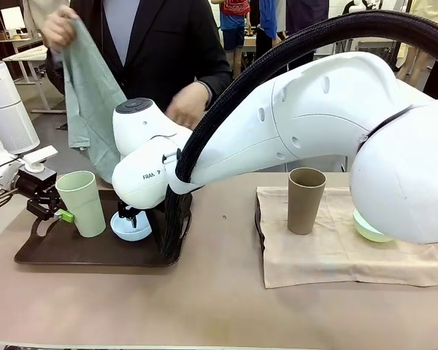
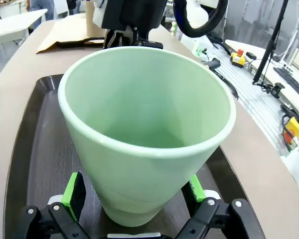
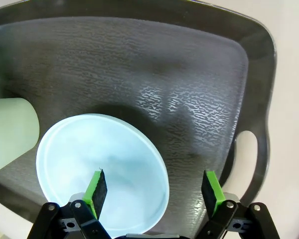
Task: Set up a tray with a mat and arrange the tableware.
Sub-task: Pick up the Picnic Bowl and Reusable plastic cup from the Handle tray in front of the human's position and hold them in the air.
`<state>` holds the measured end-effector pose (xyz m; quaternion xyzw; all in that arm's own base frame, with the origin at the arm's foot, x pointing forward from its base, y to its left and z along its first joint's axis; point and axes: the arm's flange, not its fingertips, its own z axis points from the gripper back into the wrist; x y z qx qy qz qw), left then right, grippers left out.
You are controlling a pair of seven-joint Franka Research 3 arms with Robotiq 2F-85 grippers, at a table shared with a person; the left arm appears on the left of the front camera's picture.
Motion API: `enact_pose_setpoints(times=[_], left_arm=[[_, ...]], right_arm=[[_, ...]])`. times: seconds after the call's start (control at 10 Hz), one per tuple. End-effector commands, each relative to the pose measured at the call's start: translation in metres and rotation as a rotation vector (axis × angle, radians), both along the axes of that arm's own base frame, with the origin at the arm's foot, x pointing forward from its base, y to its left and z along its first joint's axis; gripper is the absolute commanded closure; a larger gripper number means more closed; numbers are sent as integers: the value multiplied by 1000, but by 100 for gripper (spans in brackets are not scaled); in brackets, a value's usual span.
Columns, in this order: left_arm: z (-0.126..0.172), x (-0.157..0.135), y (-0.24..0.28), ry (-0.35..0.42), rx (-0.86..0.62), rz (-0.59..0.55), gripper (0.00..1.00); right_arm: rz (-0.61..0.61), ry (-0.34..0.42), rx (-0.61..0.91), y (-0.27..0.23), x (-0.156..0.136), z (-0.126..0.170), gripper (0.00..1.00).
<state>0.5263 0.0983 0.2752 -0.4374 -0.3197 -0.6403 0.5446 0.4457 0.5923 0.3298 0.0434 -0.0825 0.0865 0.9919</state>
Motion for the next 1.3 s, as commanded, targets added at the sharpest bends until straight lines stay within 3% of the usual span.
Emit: enact_pose_setpoints(times=[0.0,0.3,0.4,0.5,0.6,0.7,0.8,1.0,1.1,1.2], left_arm=[[-2,-2,-3,-10,-21,-35,0],[-7,-3,-13,-14,-32,-76,0],[-7,-3,-13,-29,-42,-88,0],[-7,-3,-12,-41,-44,-93,36],[-7,-4,-11,-44,-43,-92,54],[-6,-5,-10,-44,-42,-88,90],[-7,-4,-10,-46,-38,-84,100],[-9,-3,-2,-40,-40,-72,100],[-11,-3,1,-38,-40,-68,71],[-13,-3,4,-35,-41,-64,71]], right_arm=[[13,10,50,3,8,-1,2],[14,9,70,3,12,-3,2],[21,2,82,3,13,-3,14],[31,3,83,3,14,-3,62],[33,4,81,3,14,-3,74],[35,4,78,4,14,-3,100],[35,0,71,5,13,-3,100],[25,-10,52,6,9,0,100],[18,-15,35,6,6,4,100],[19,-34,30,6,3,10,100]])
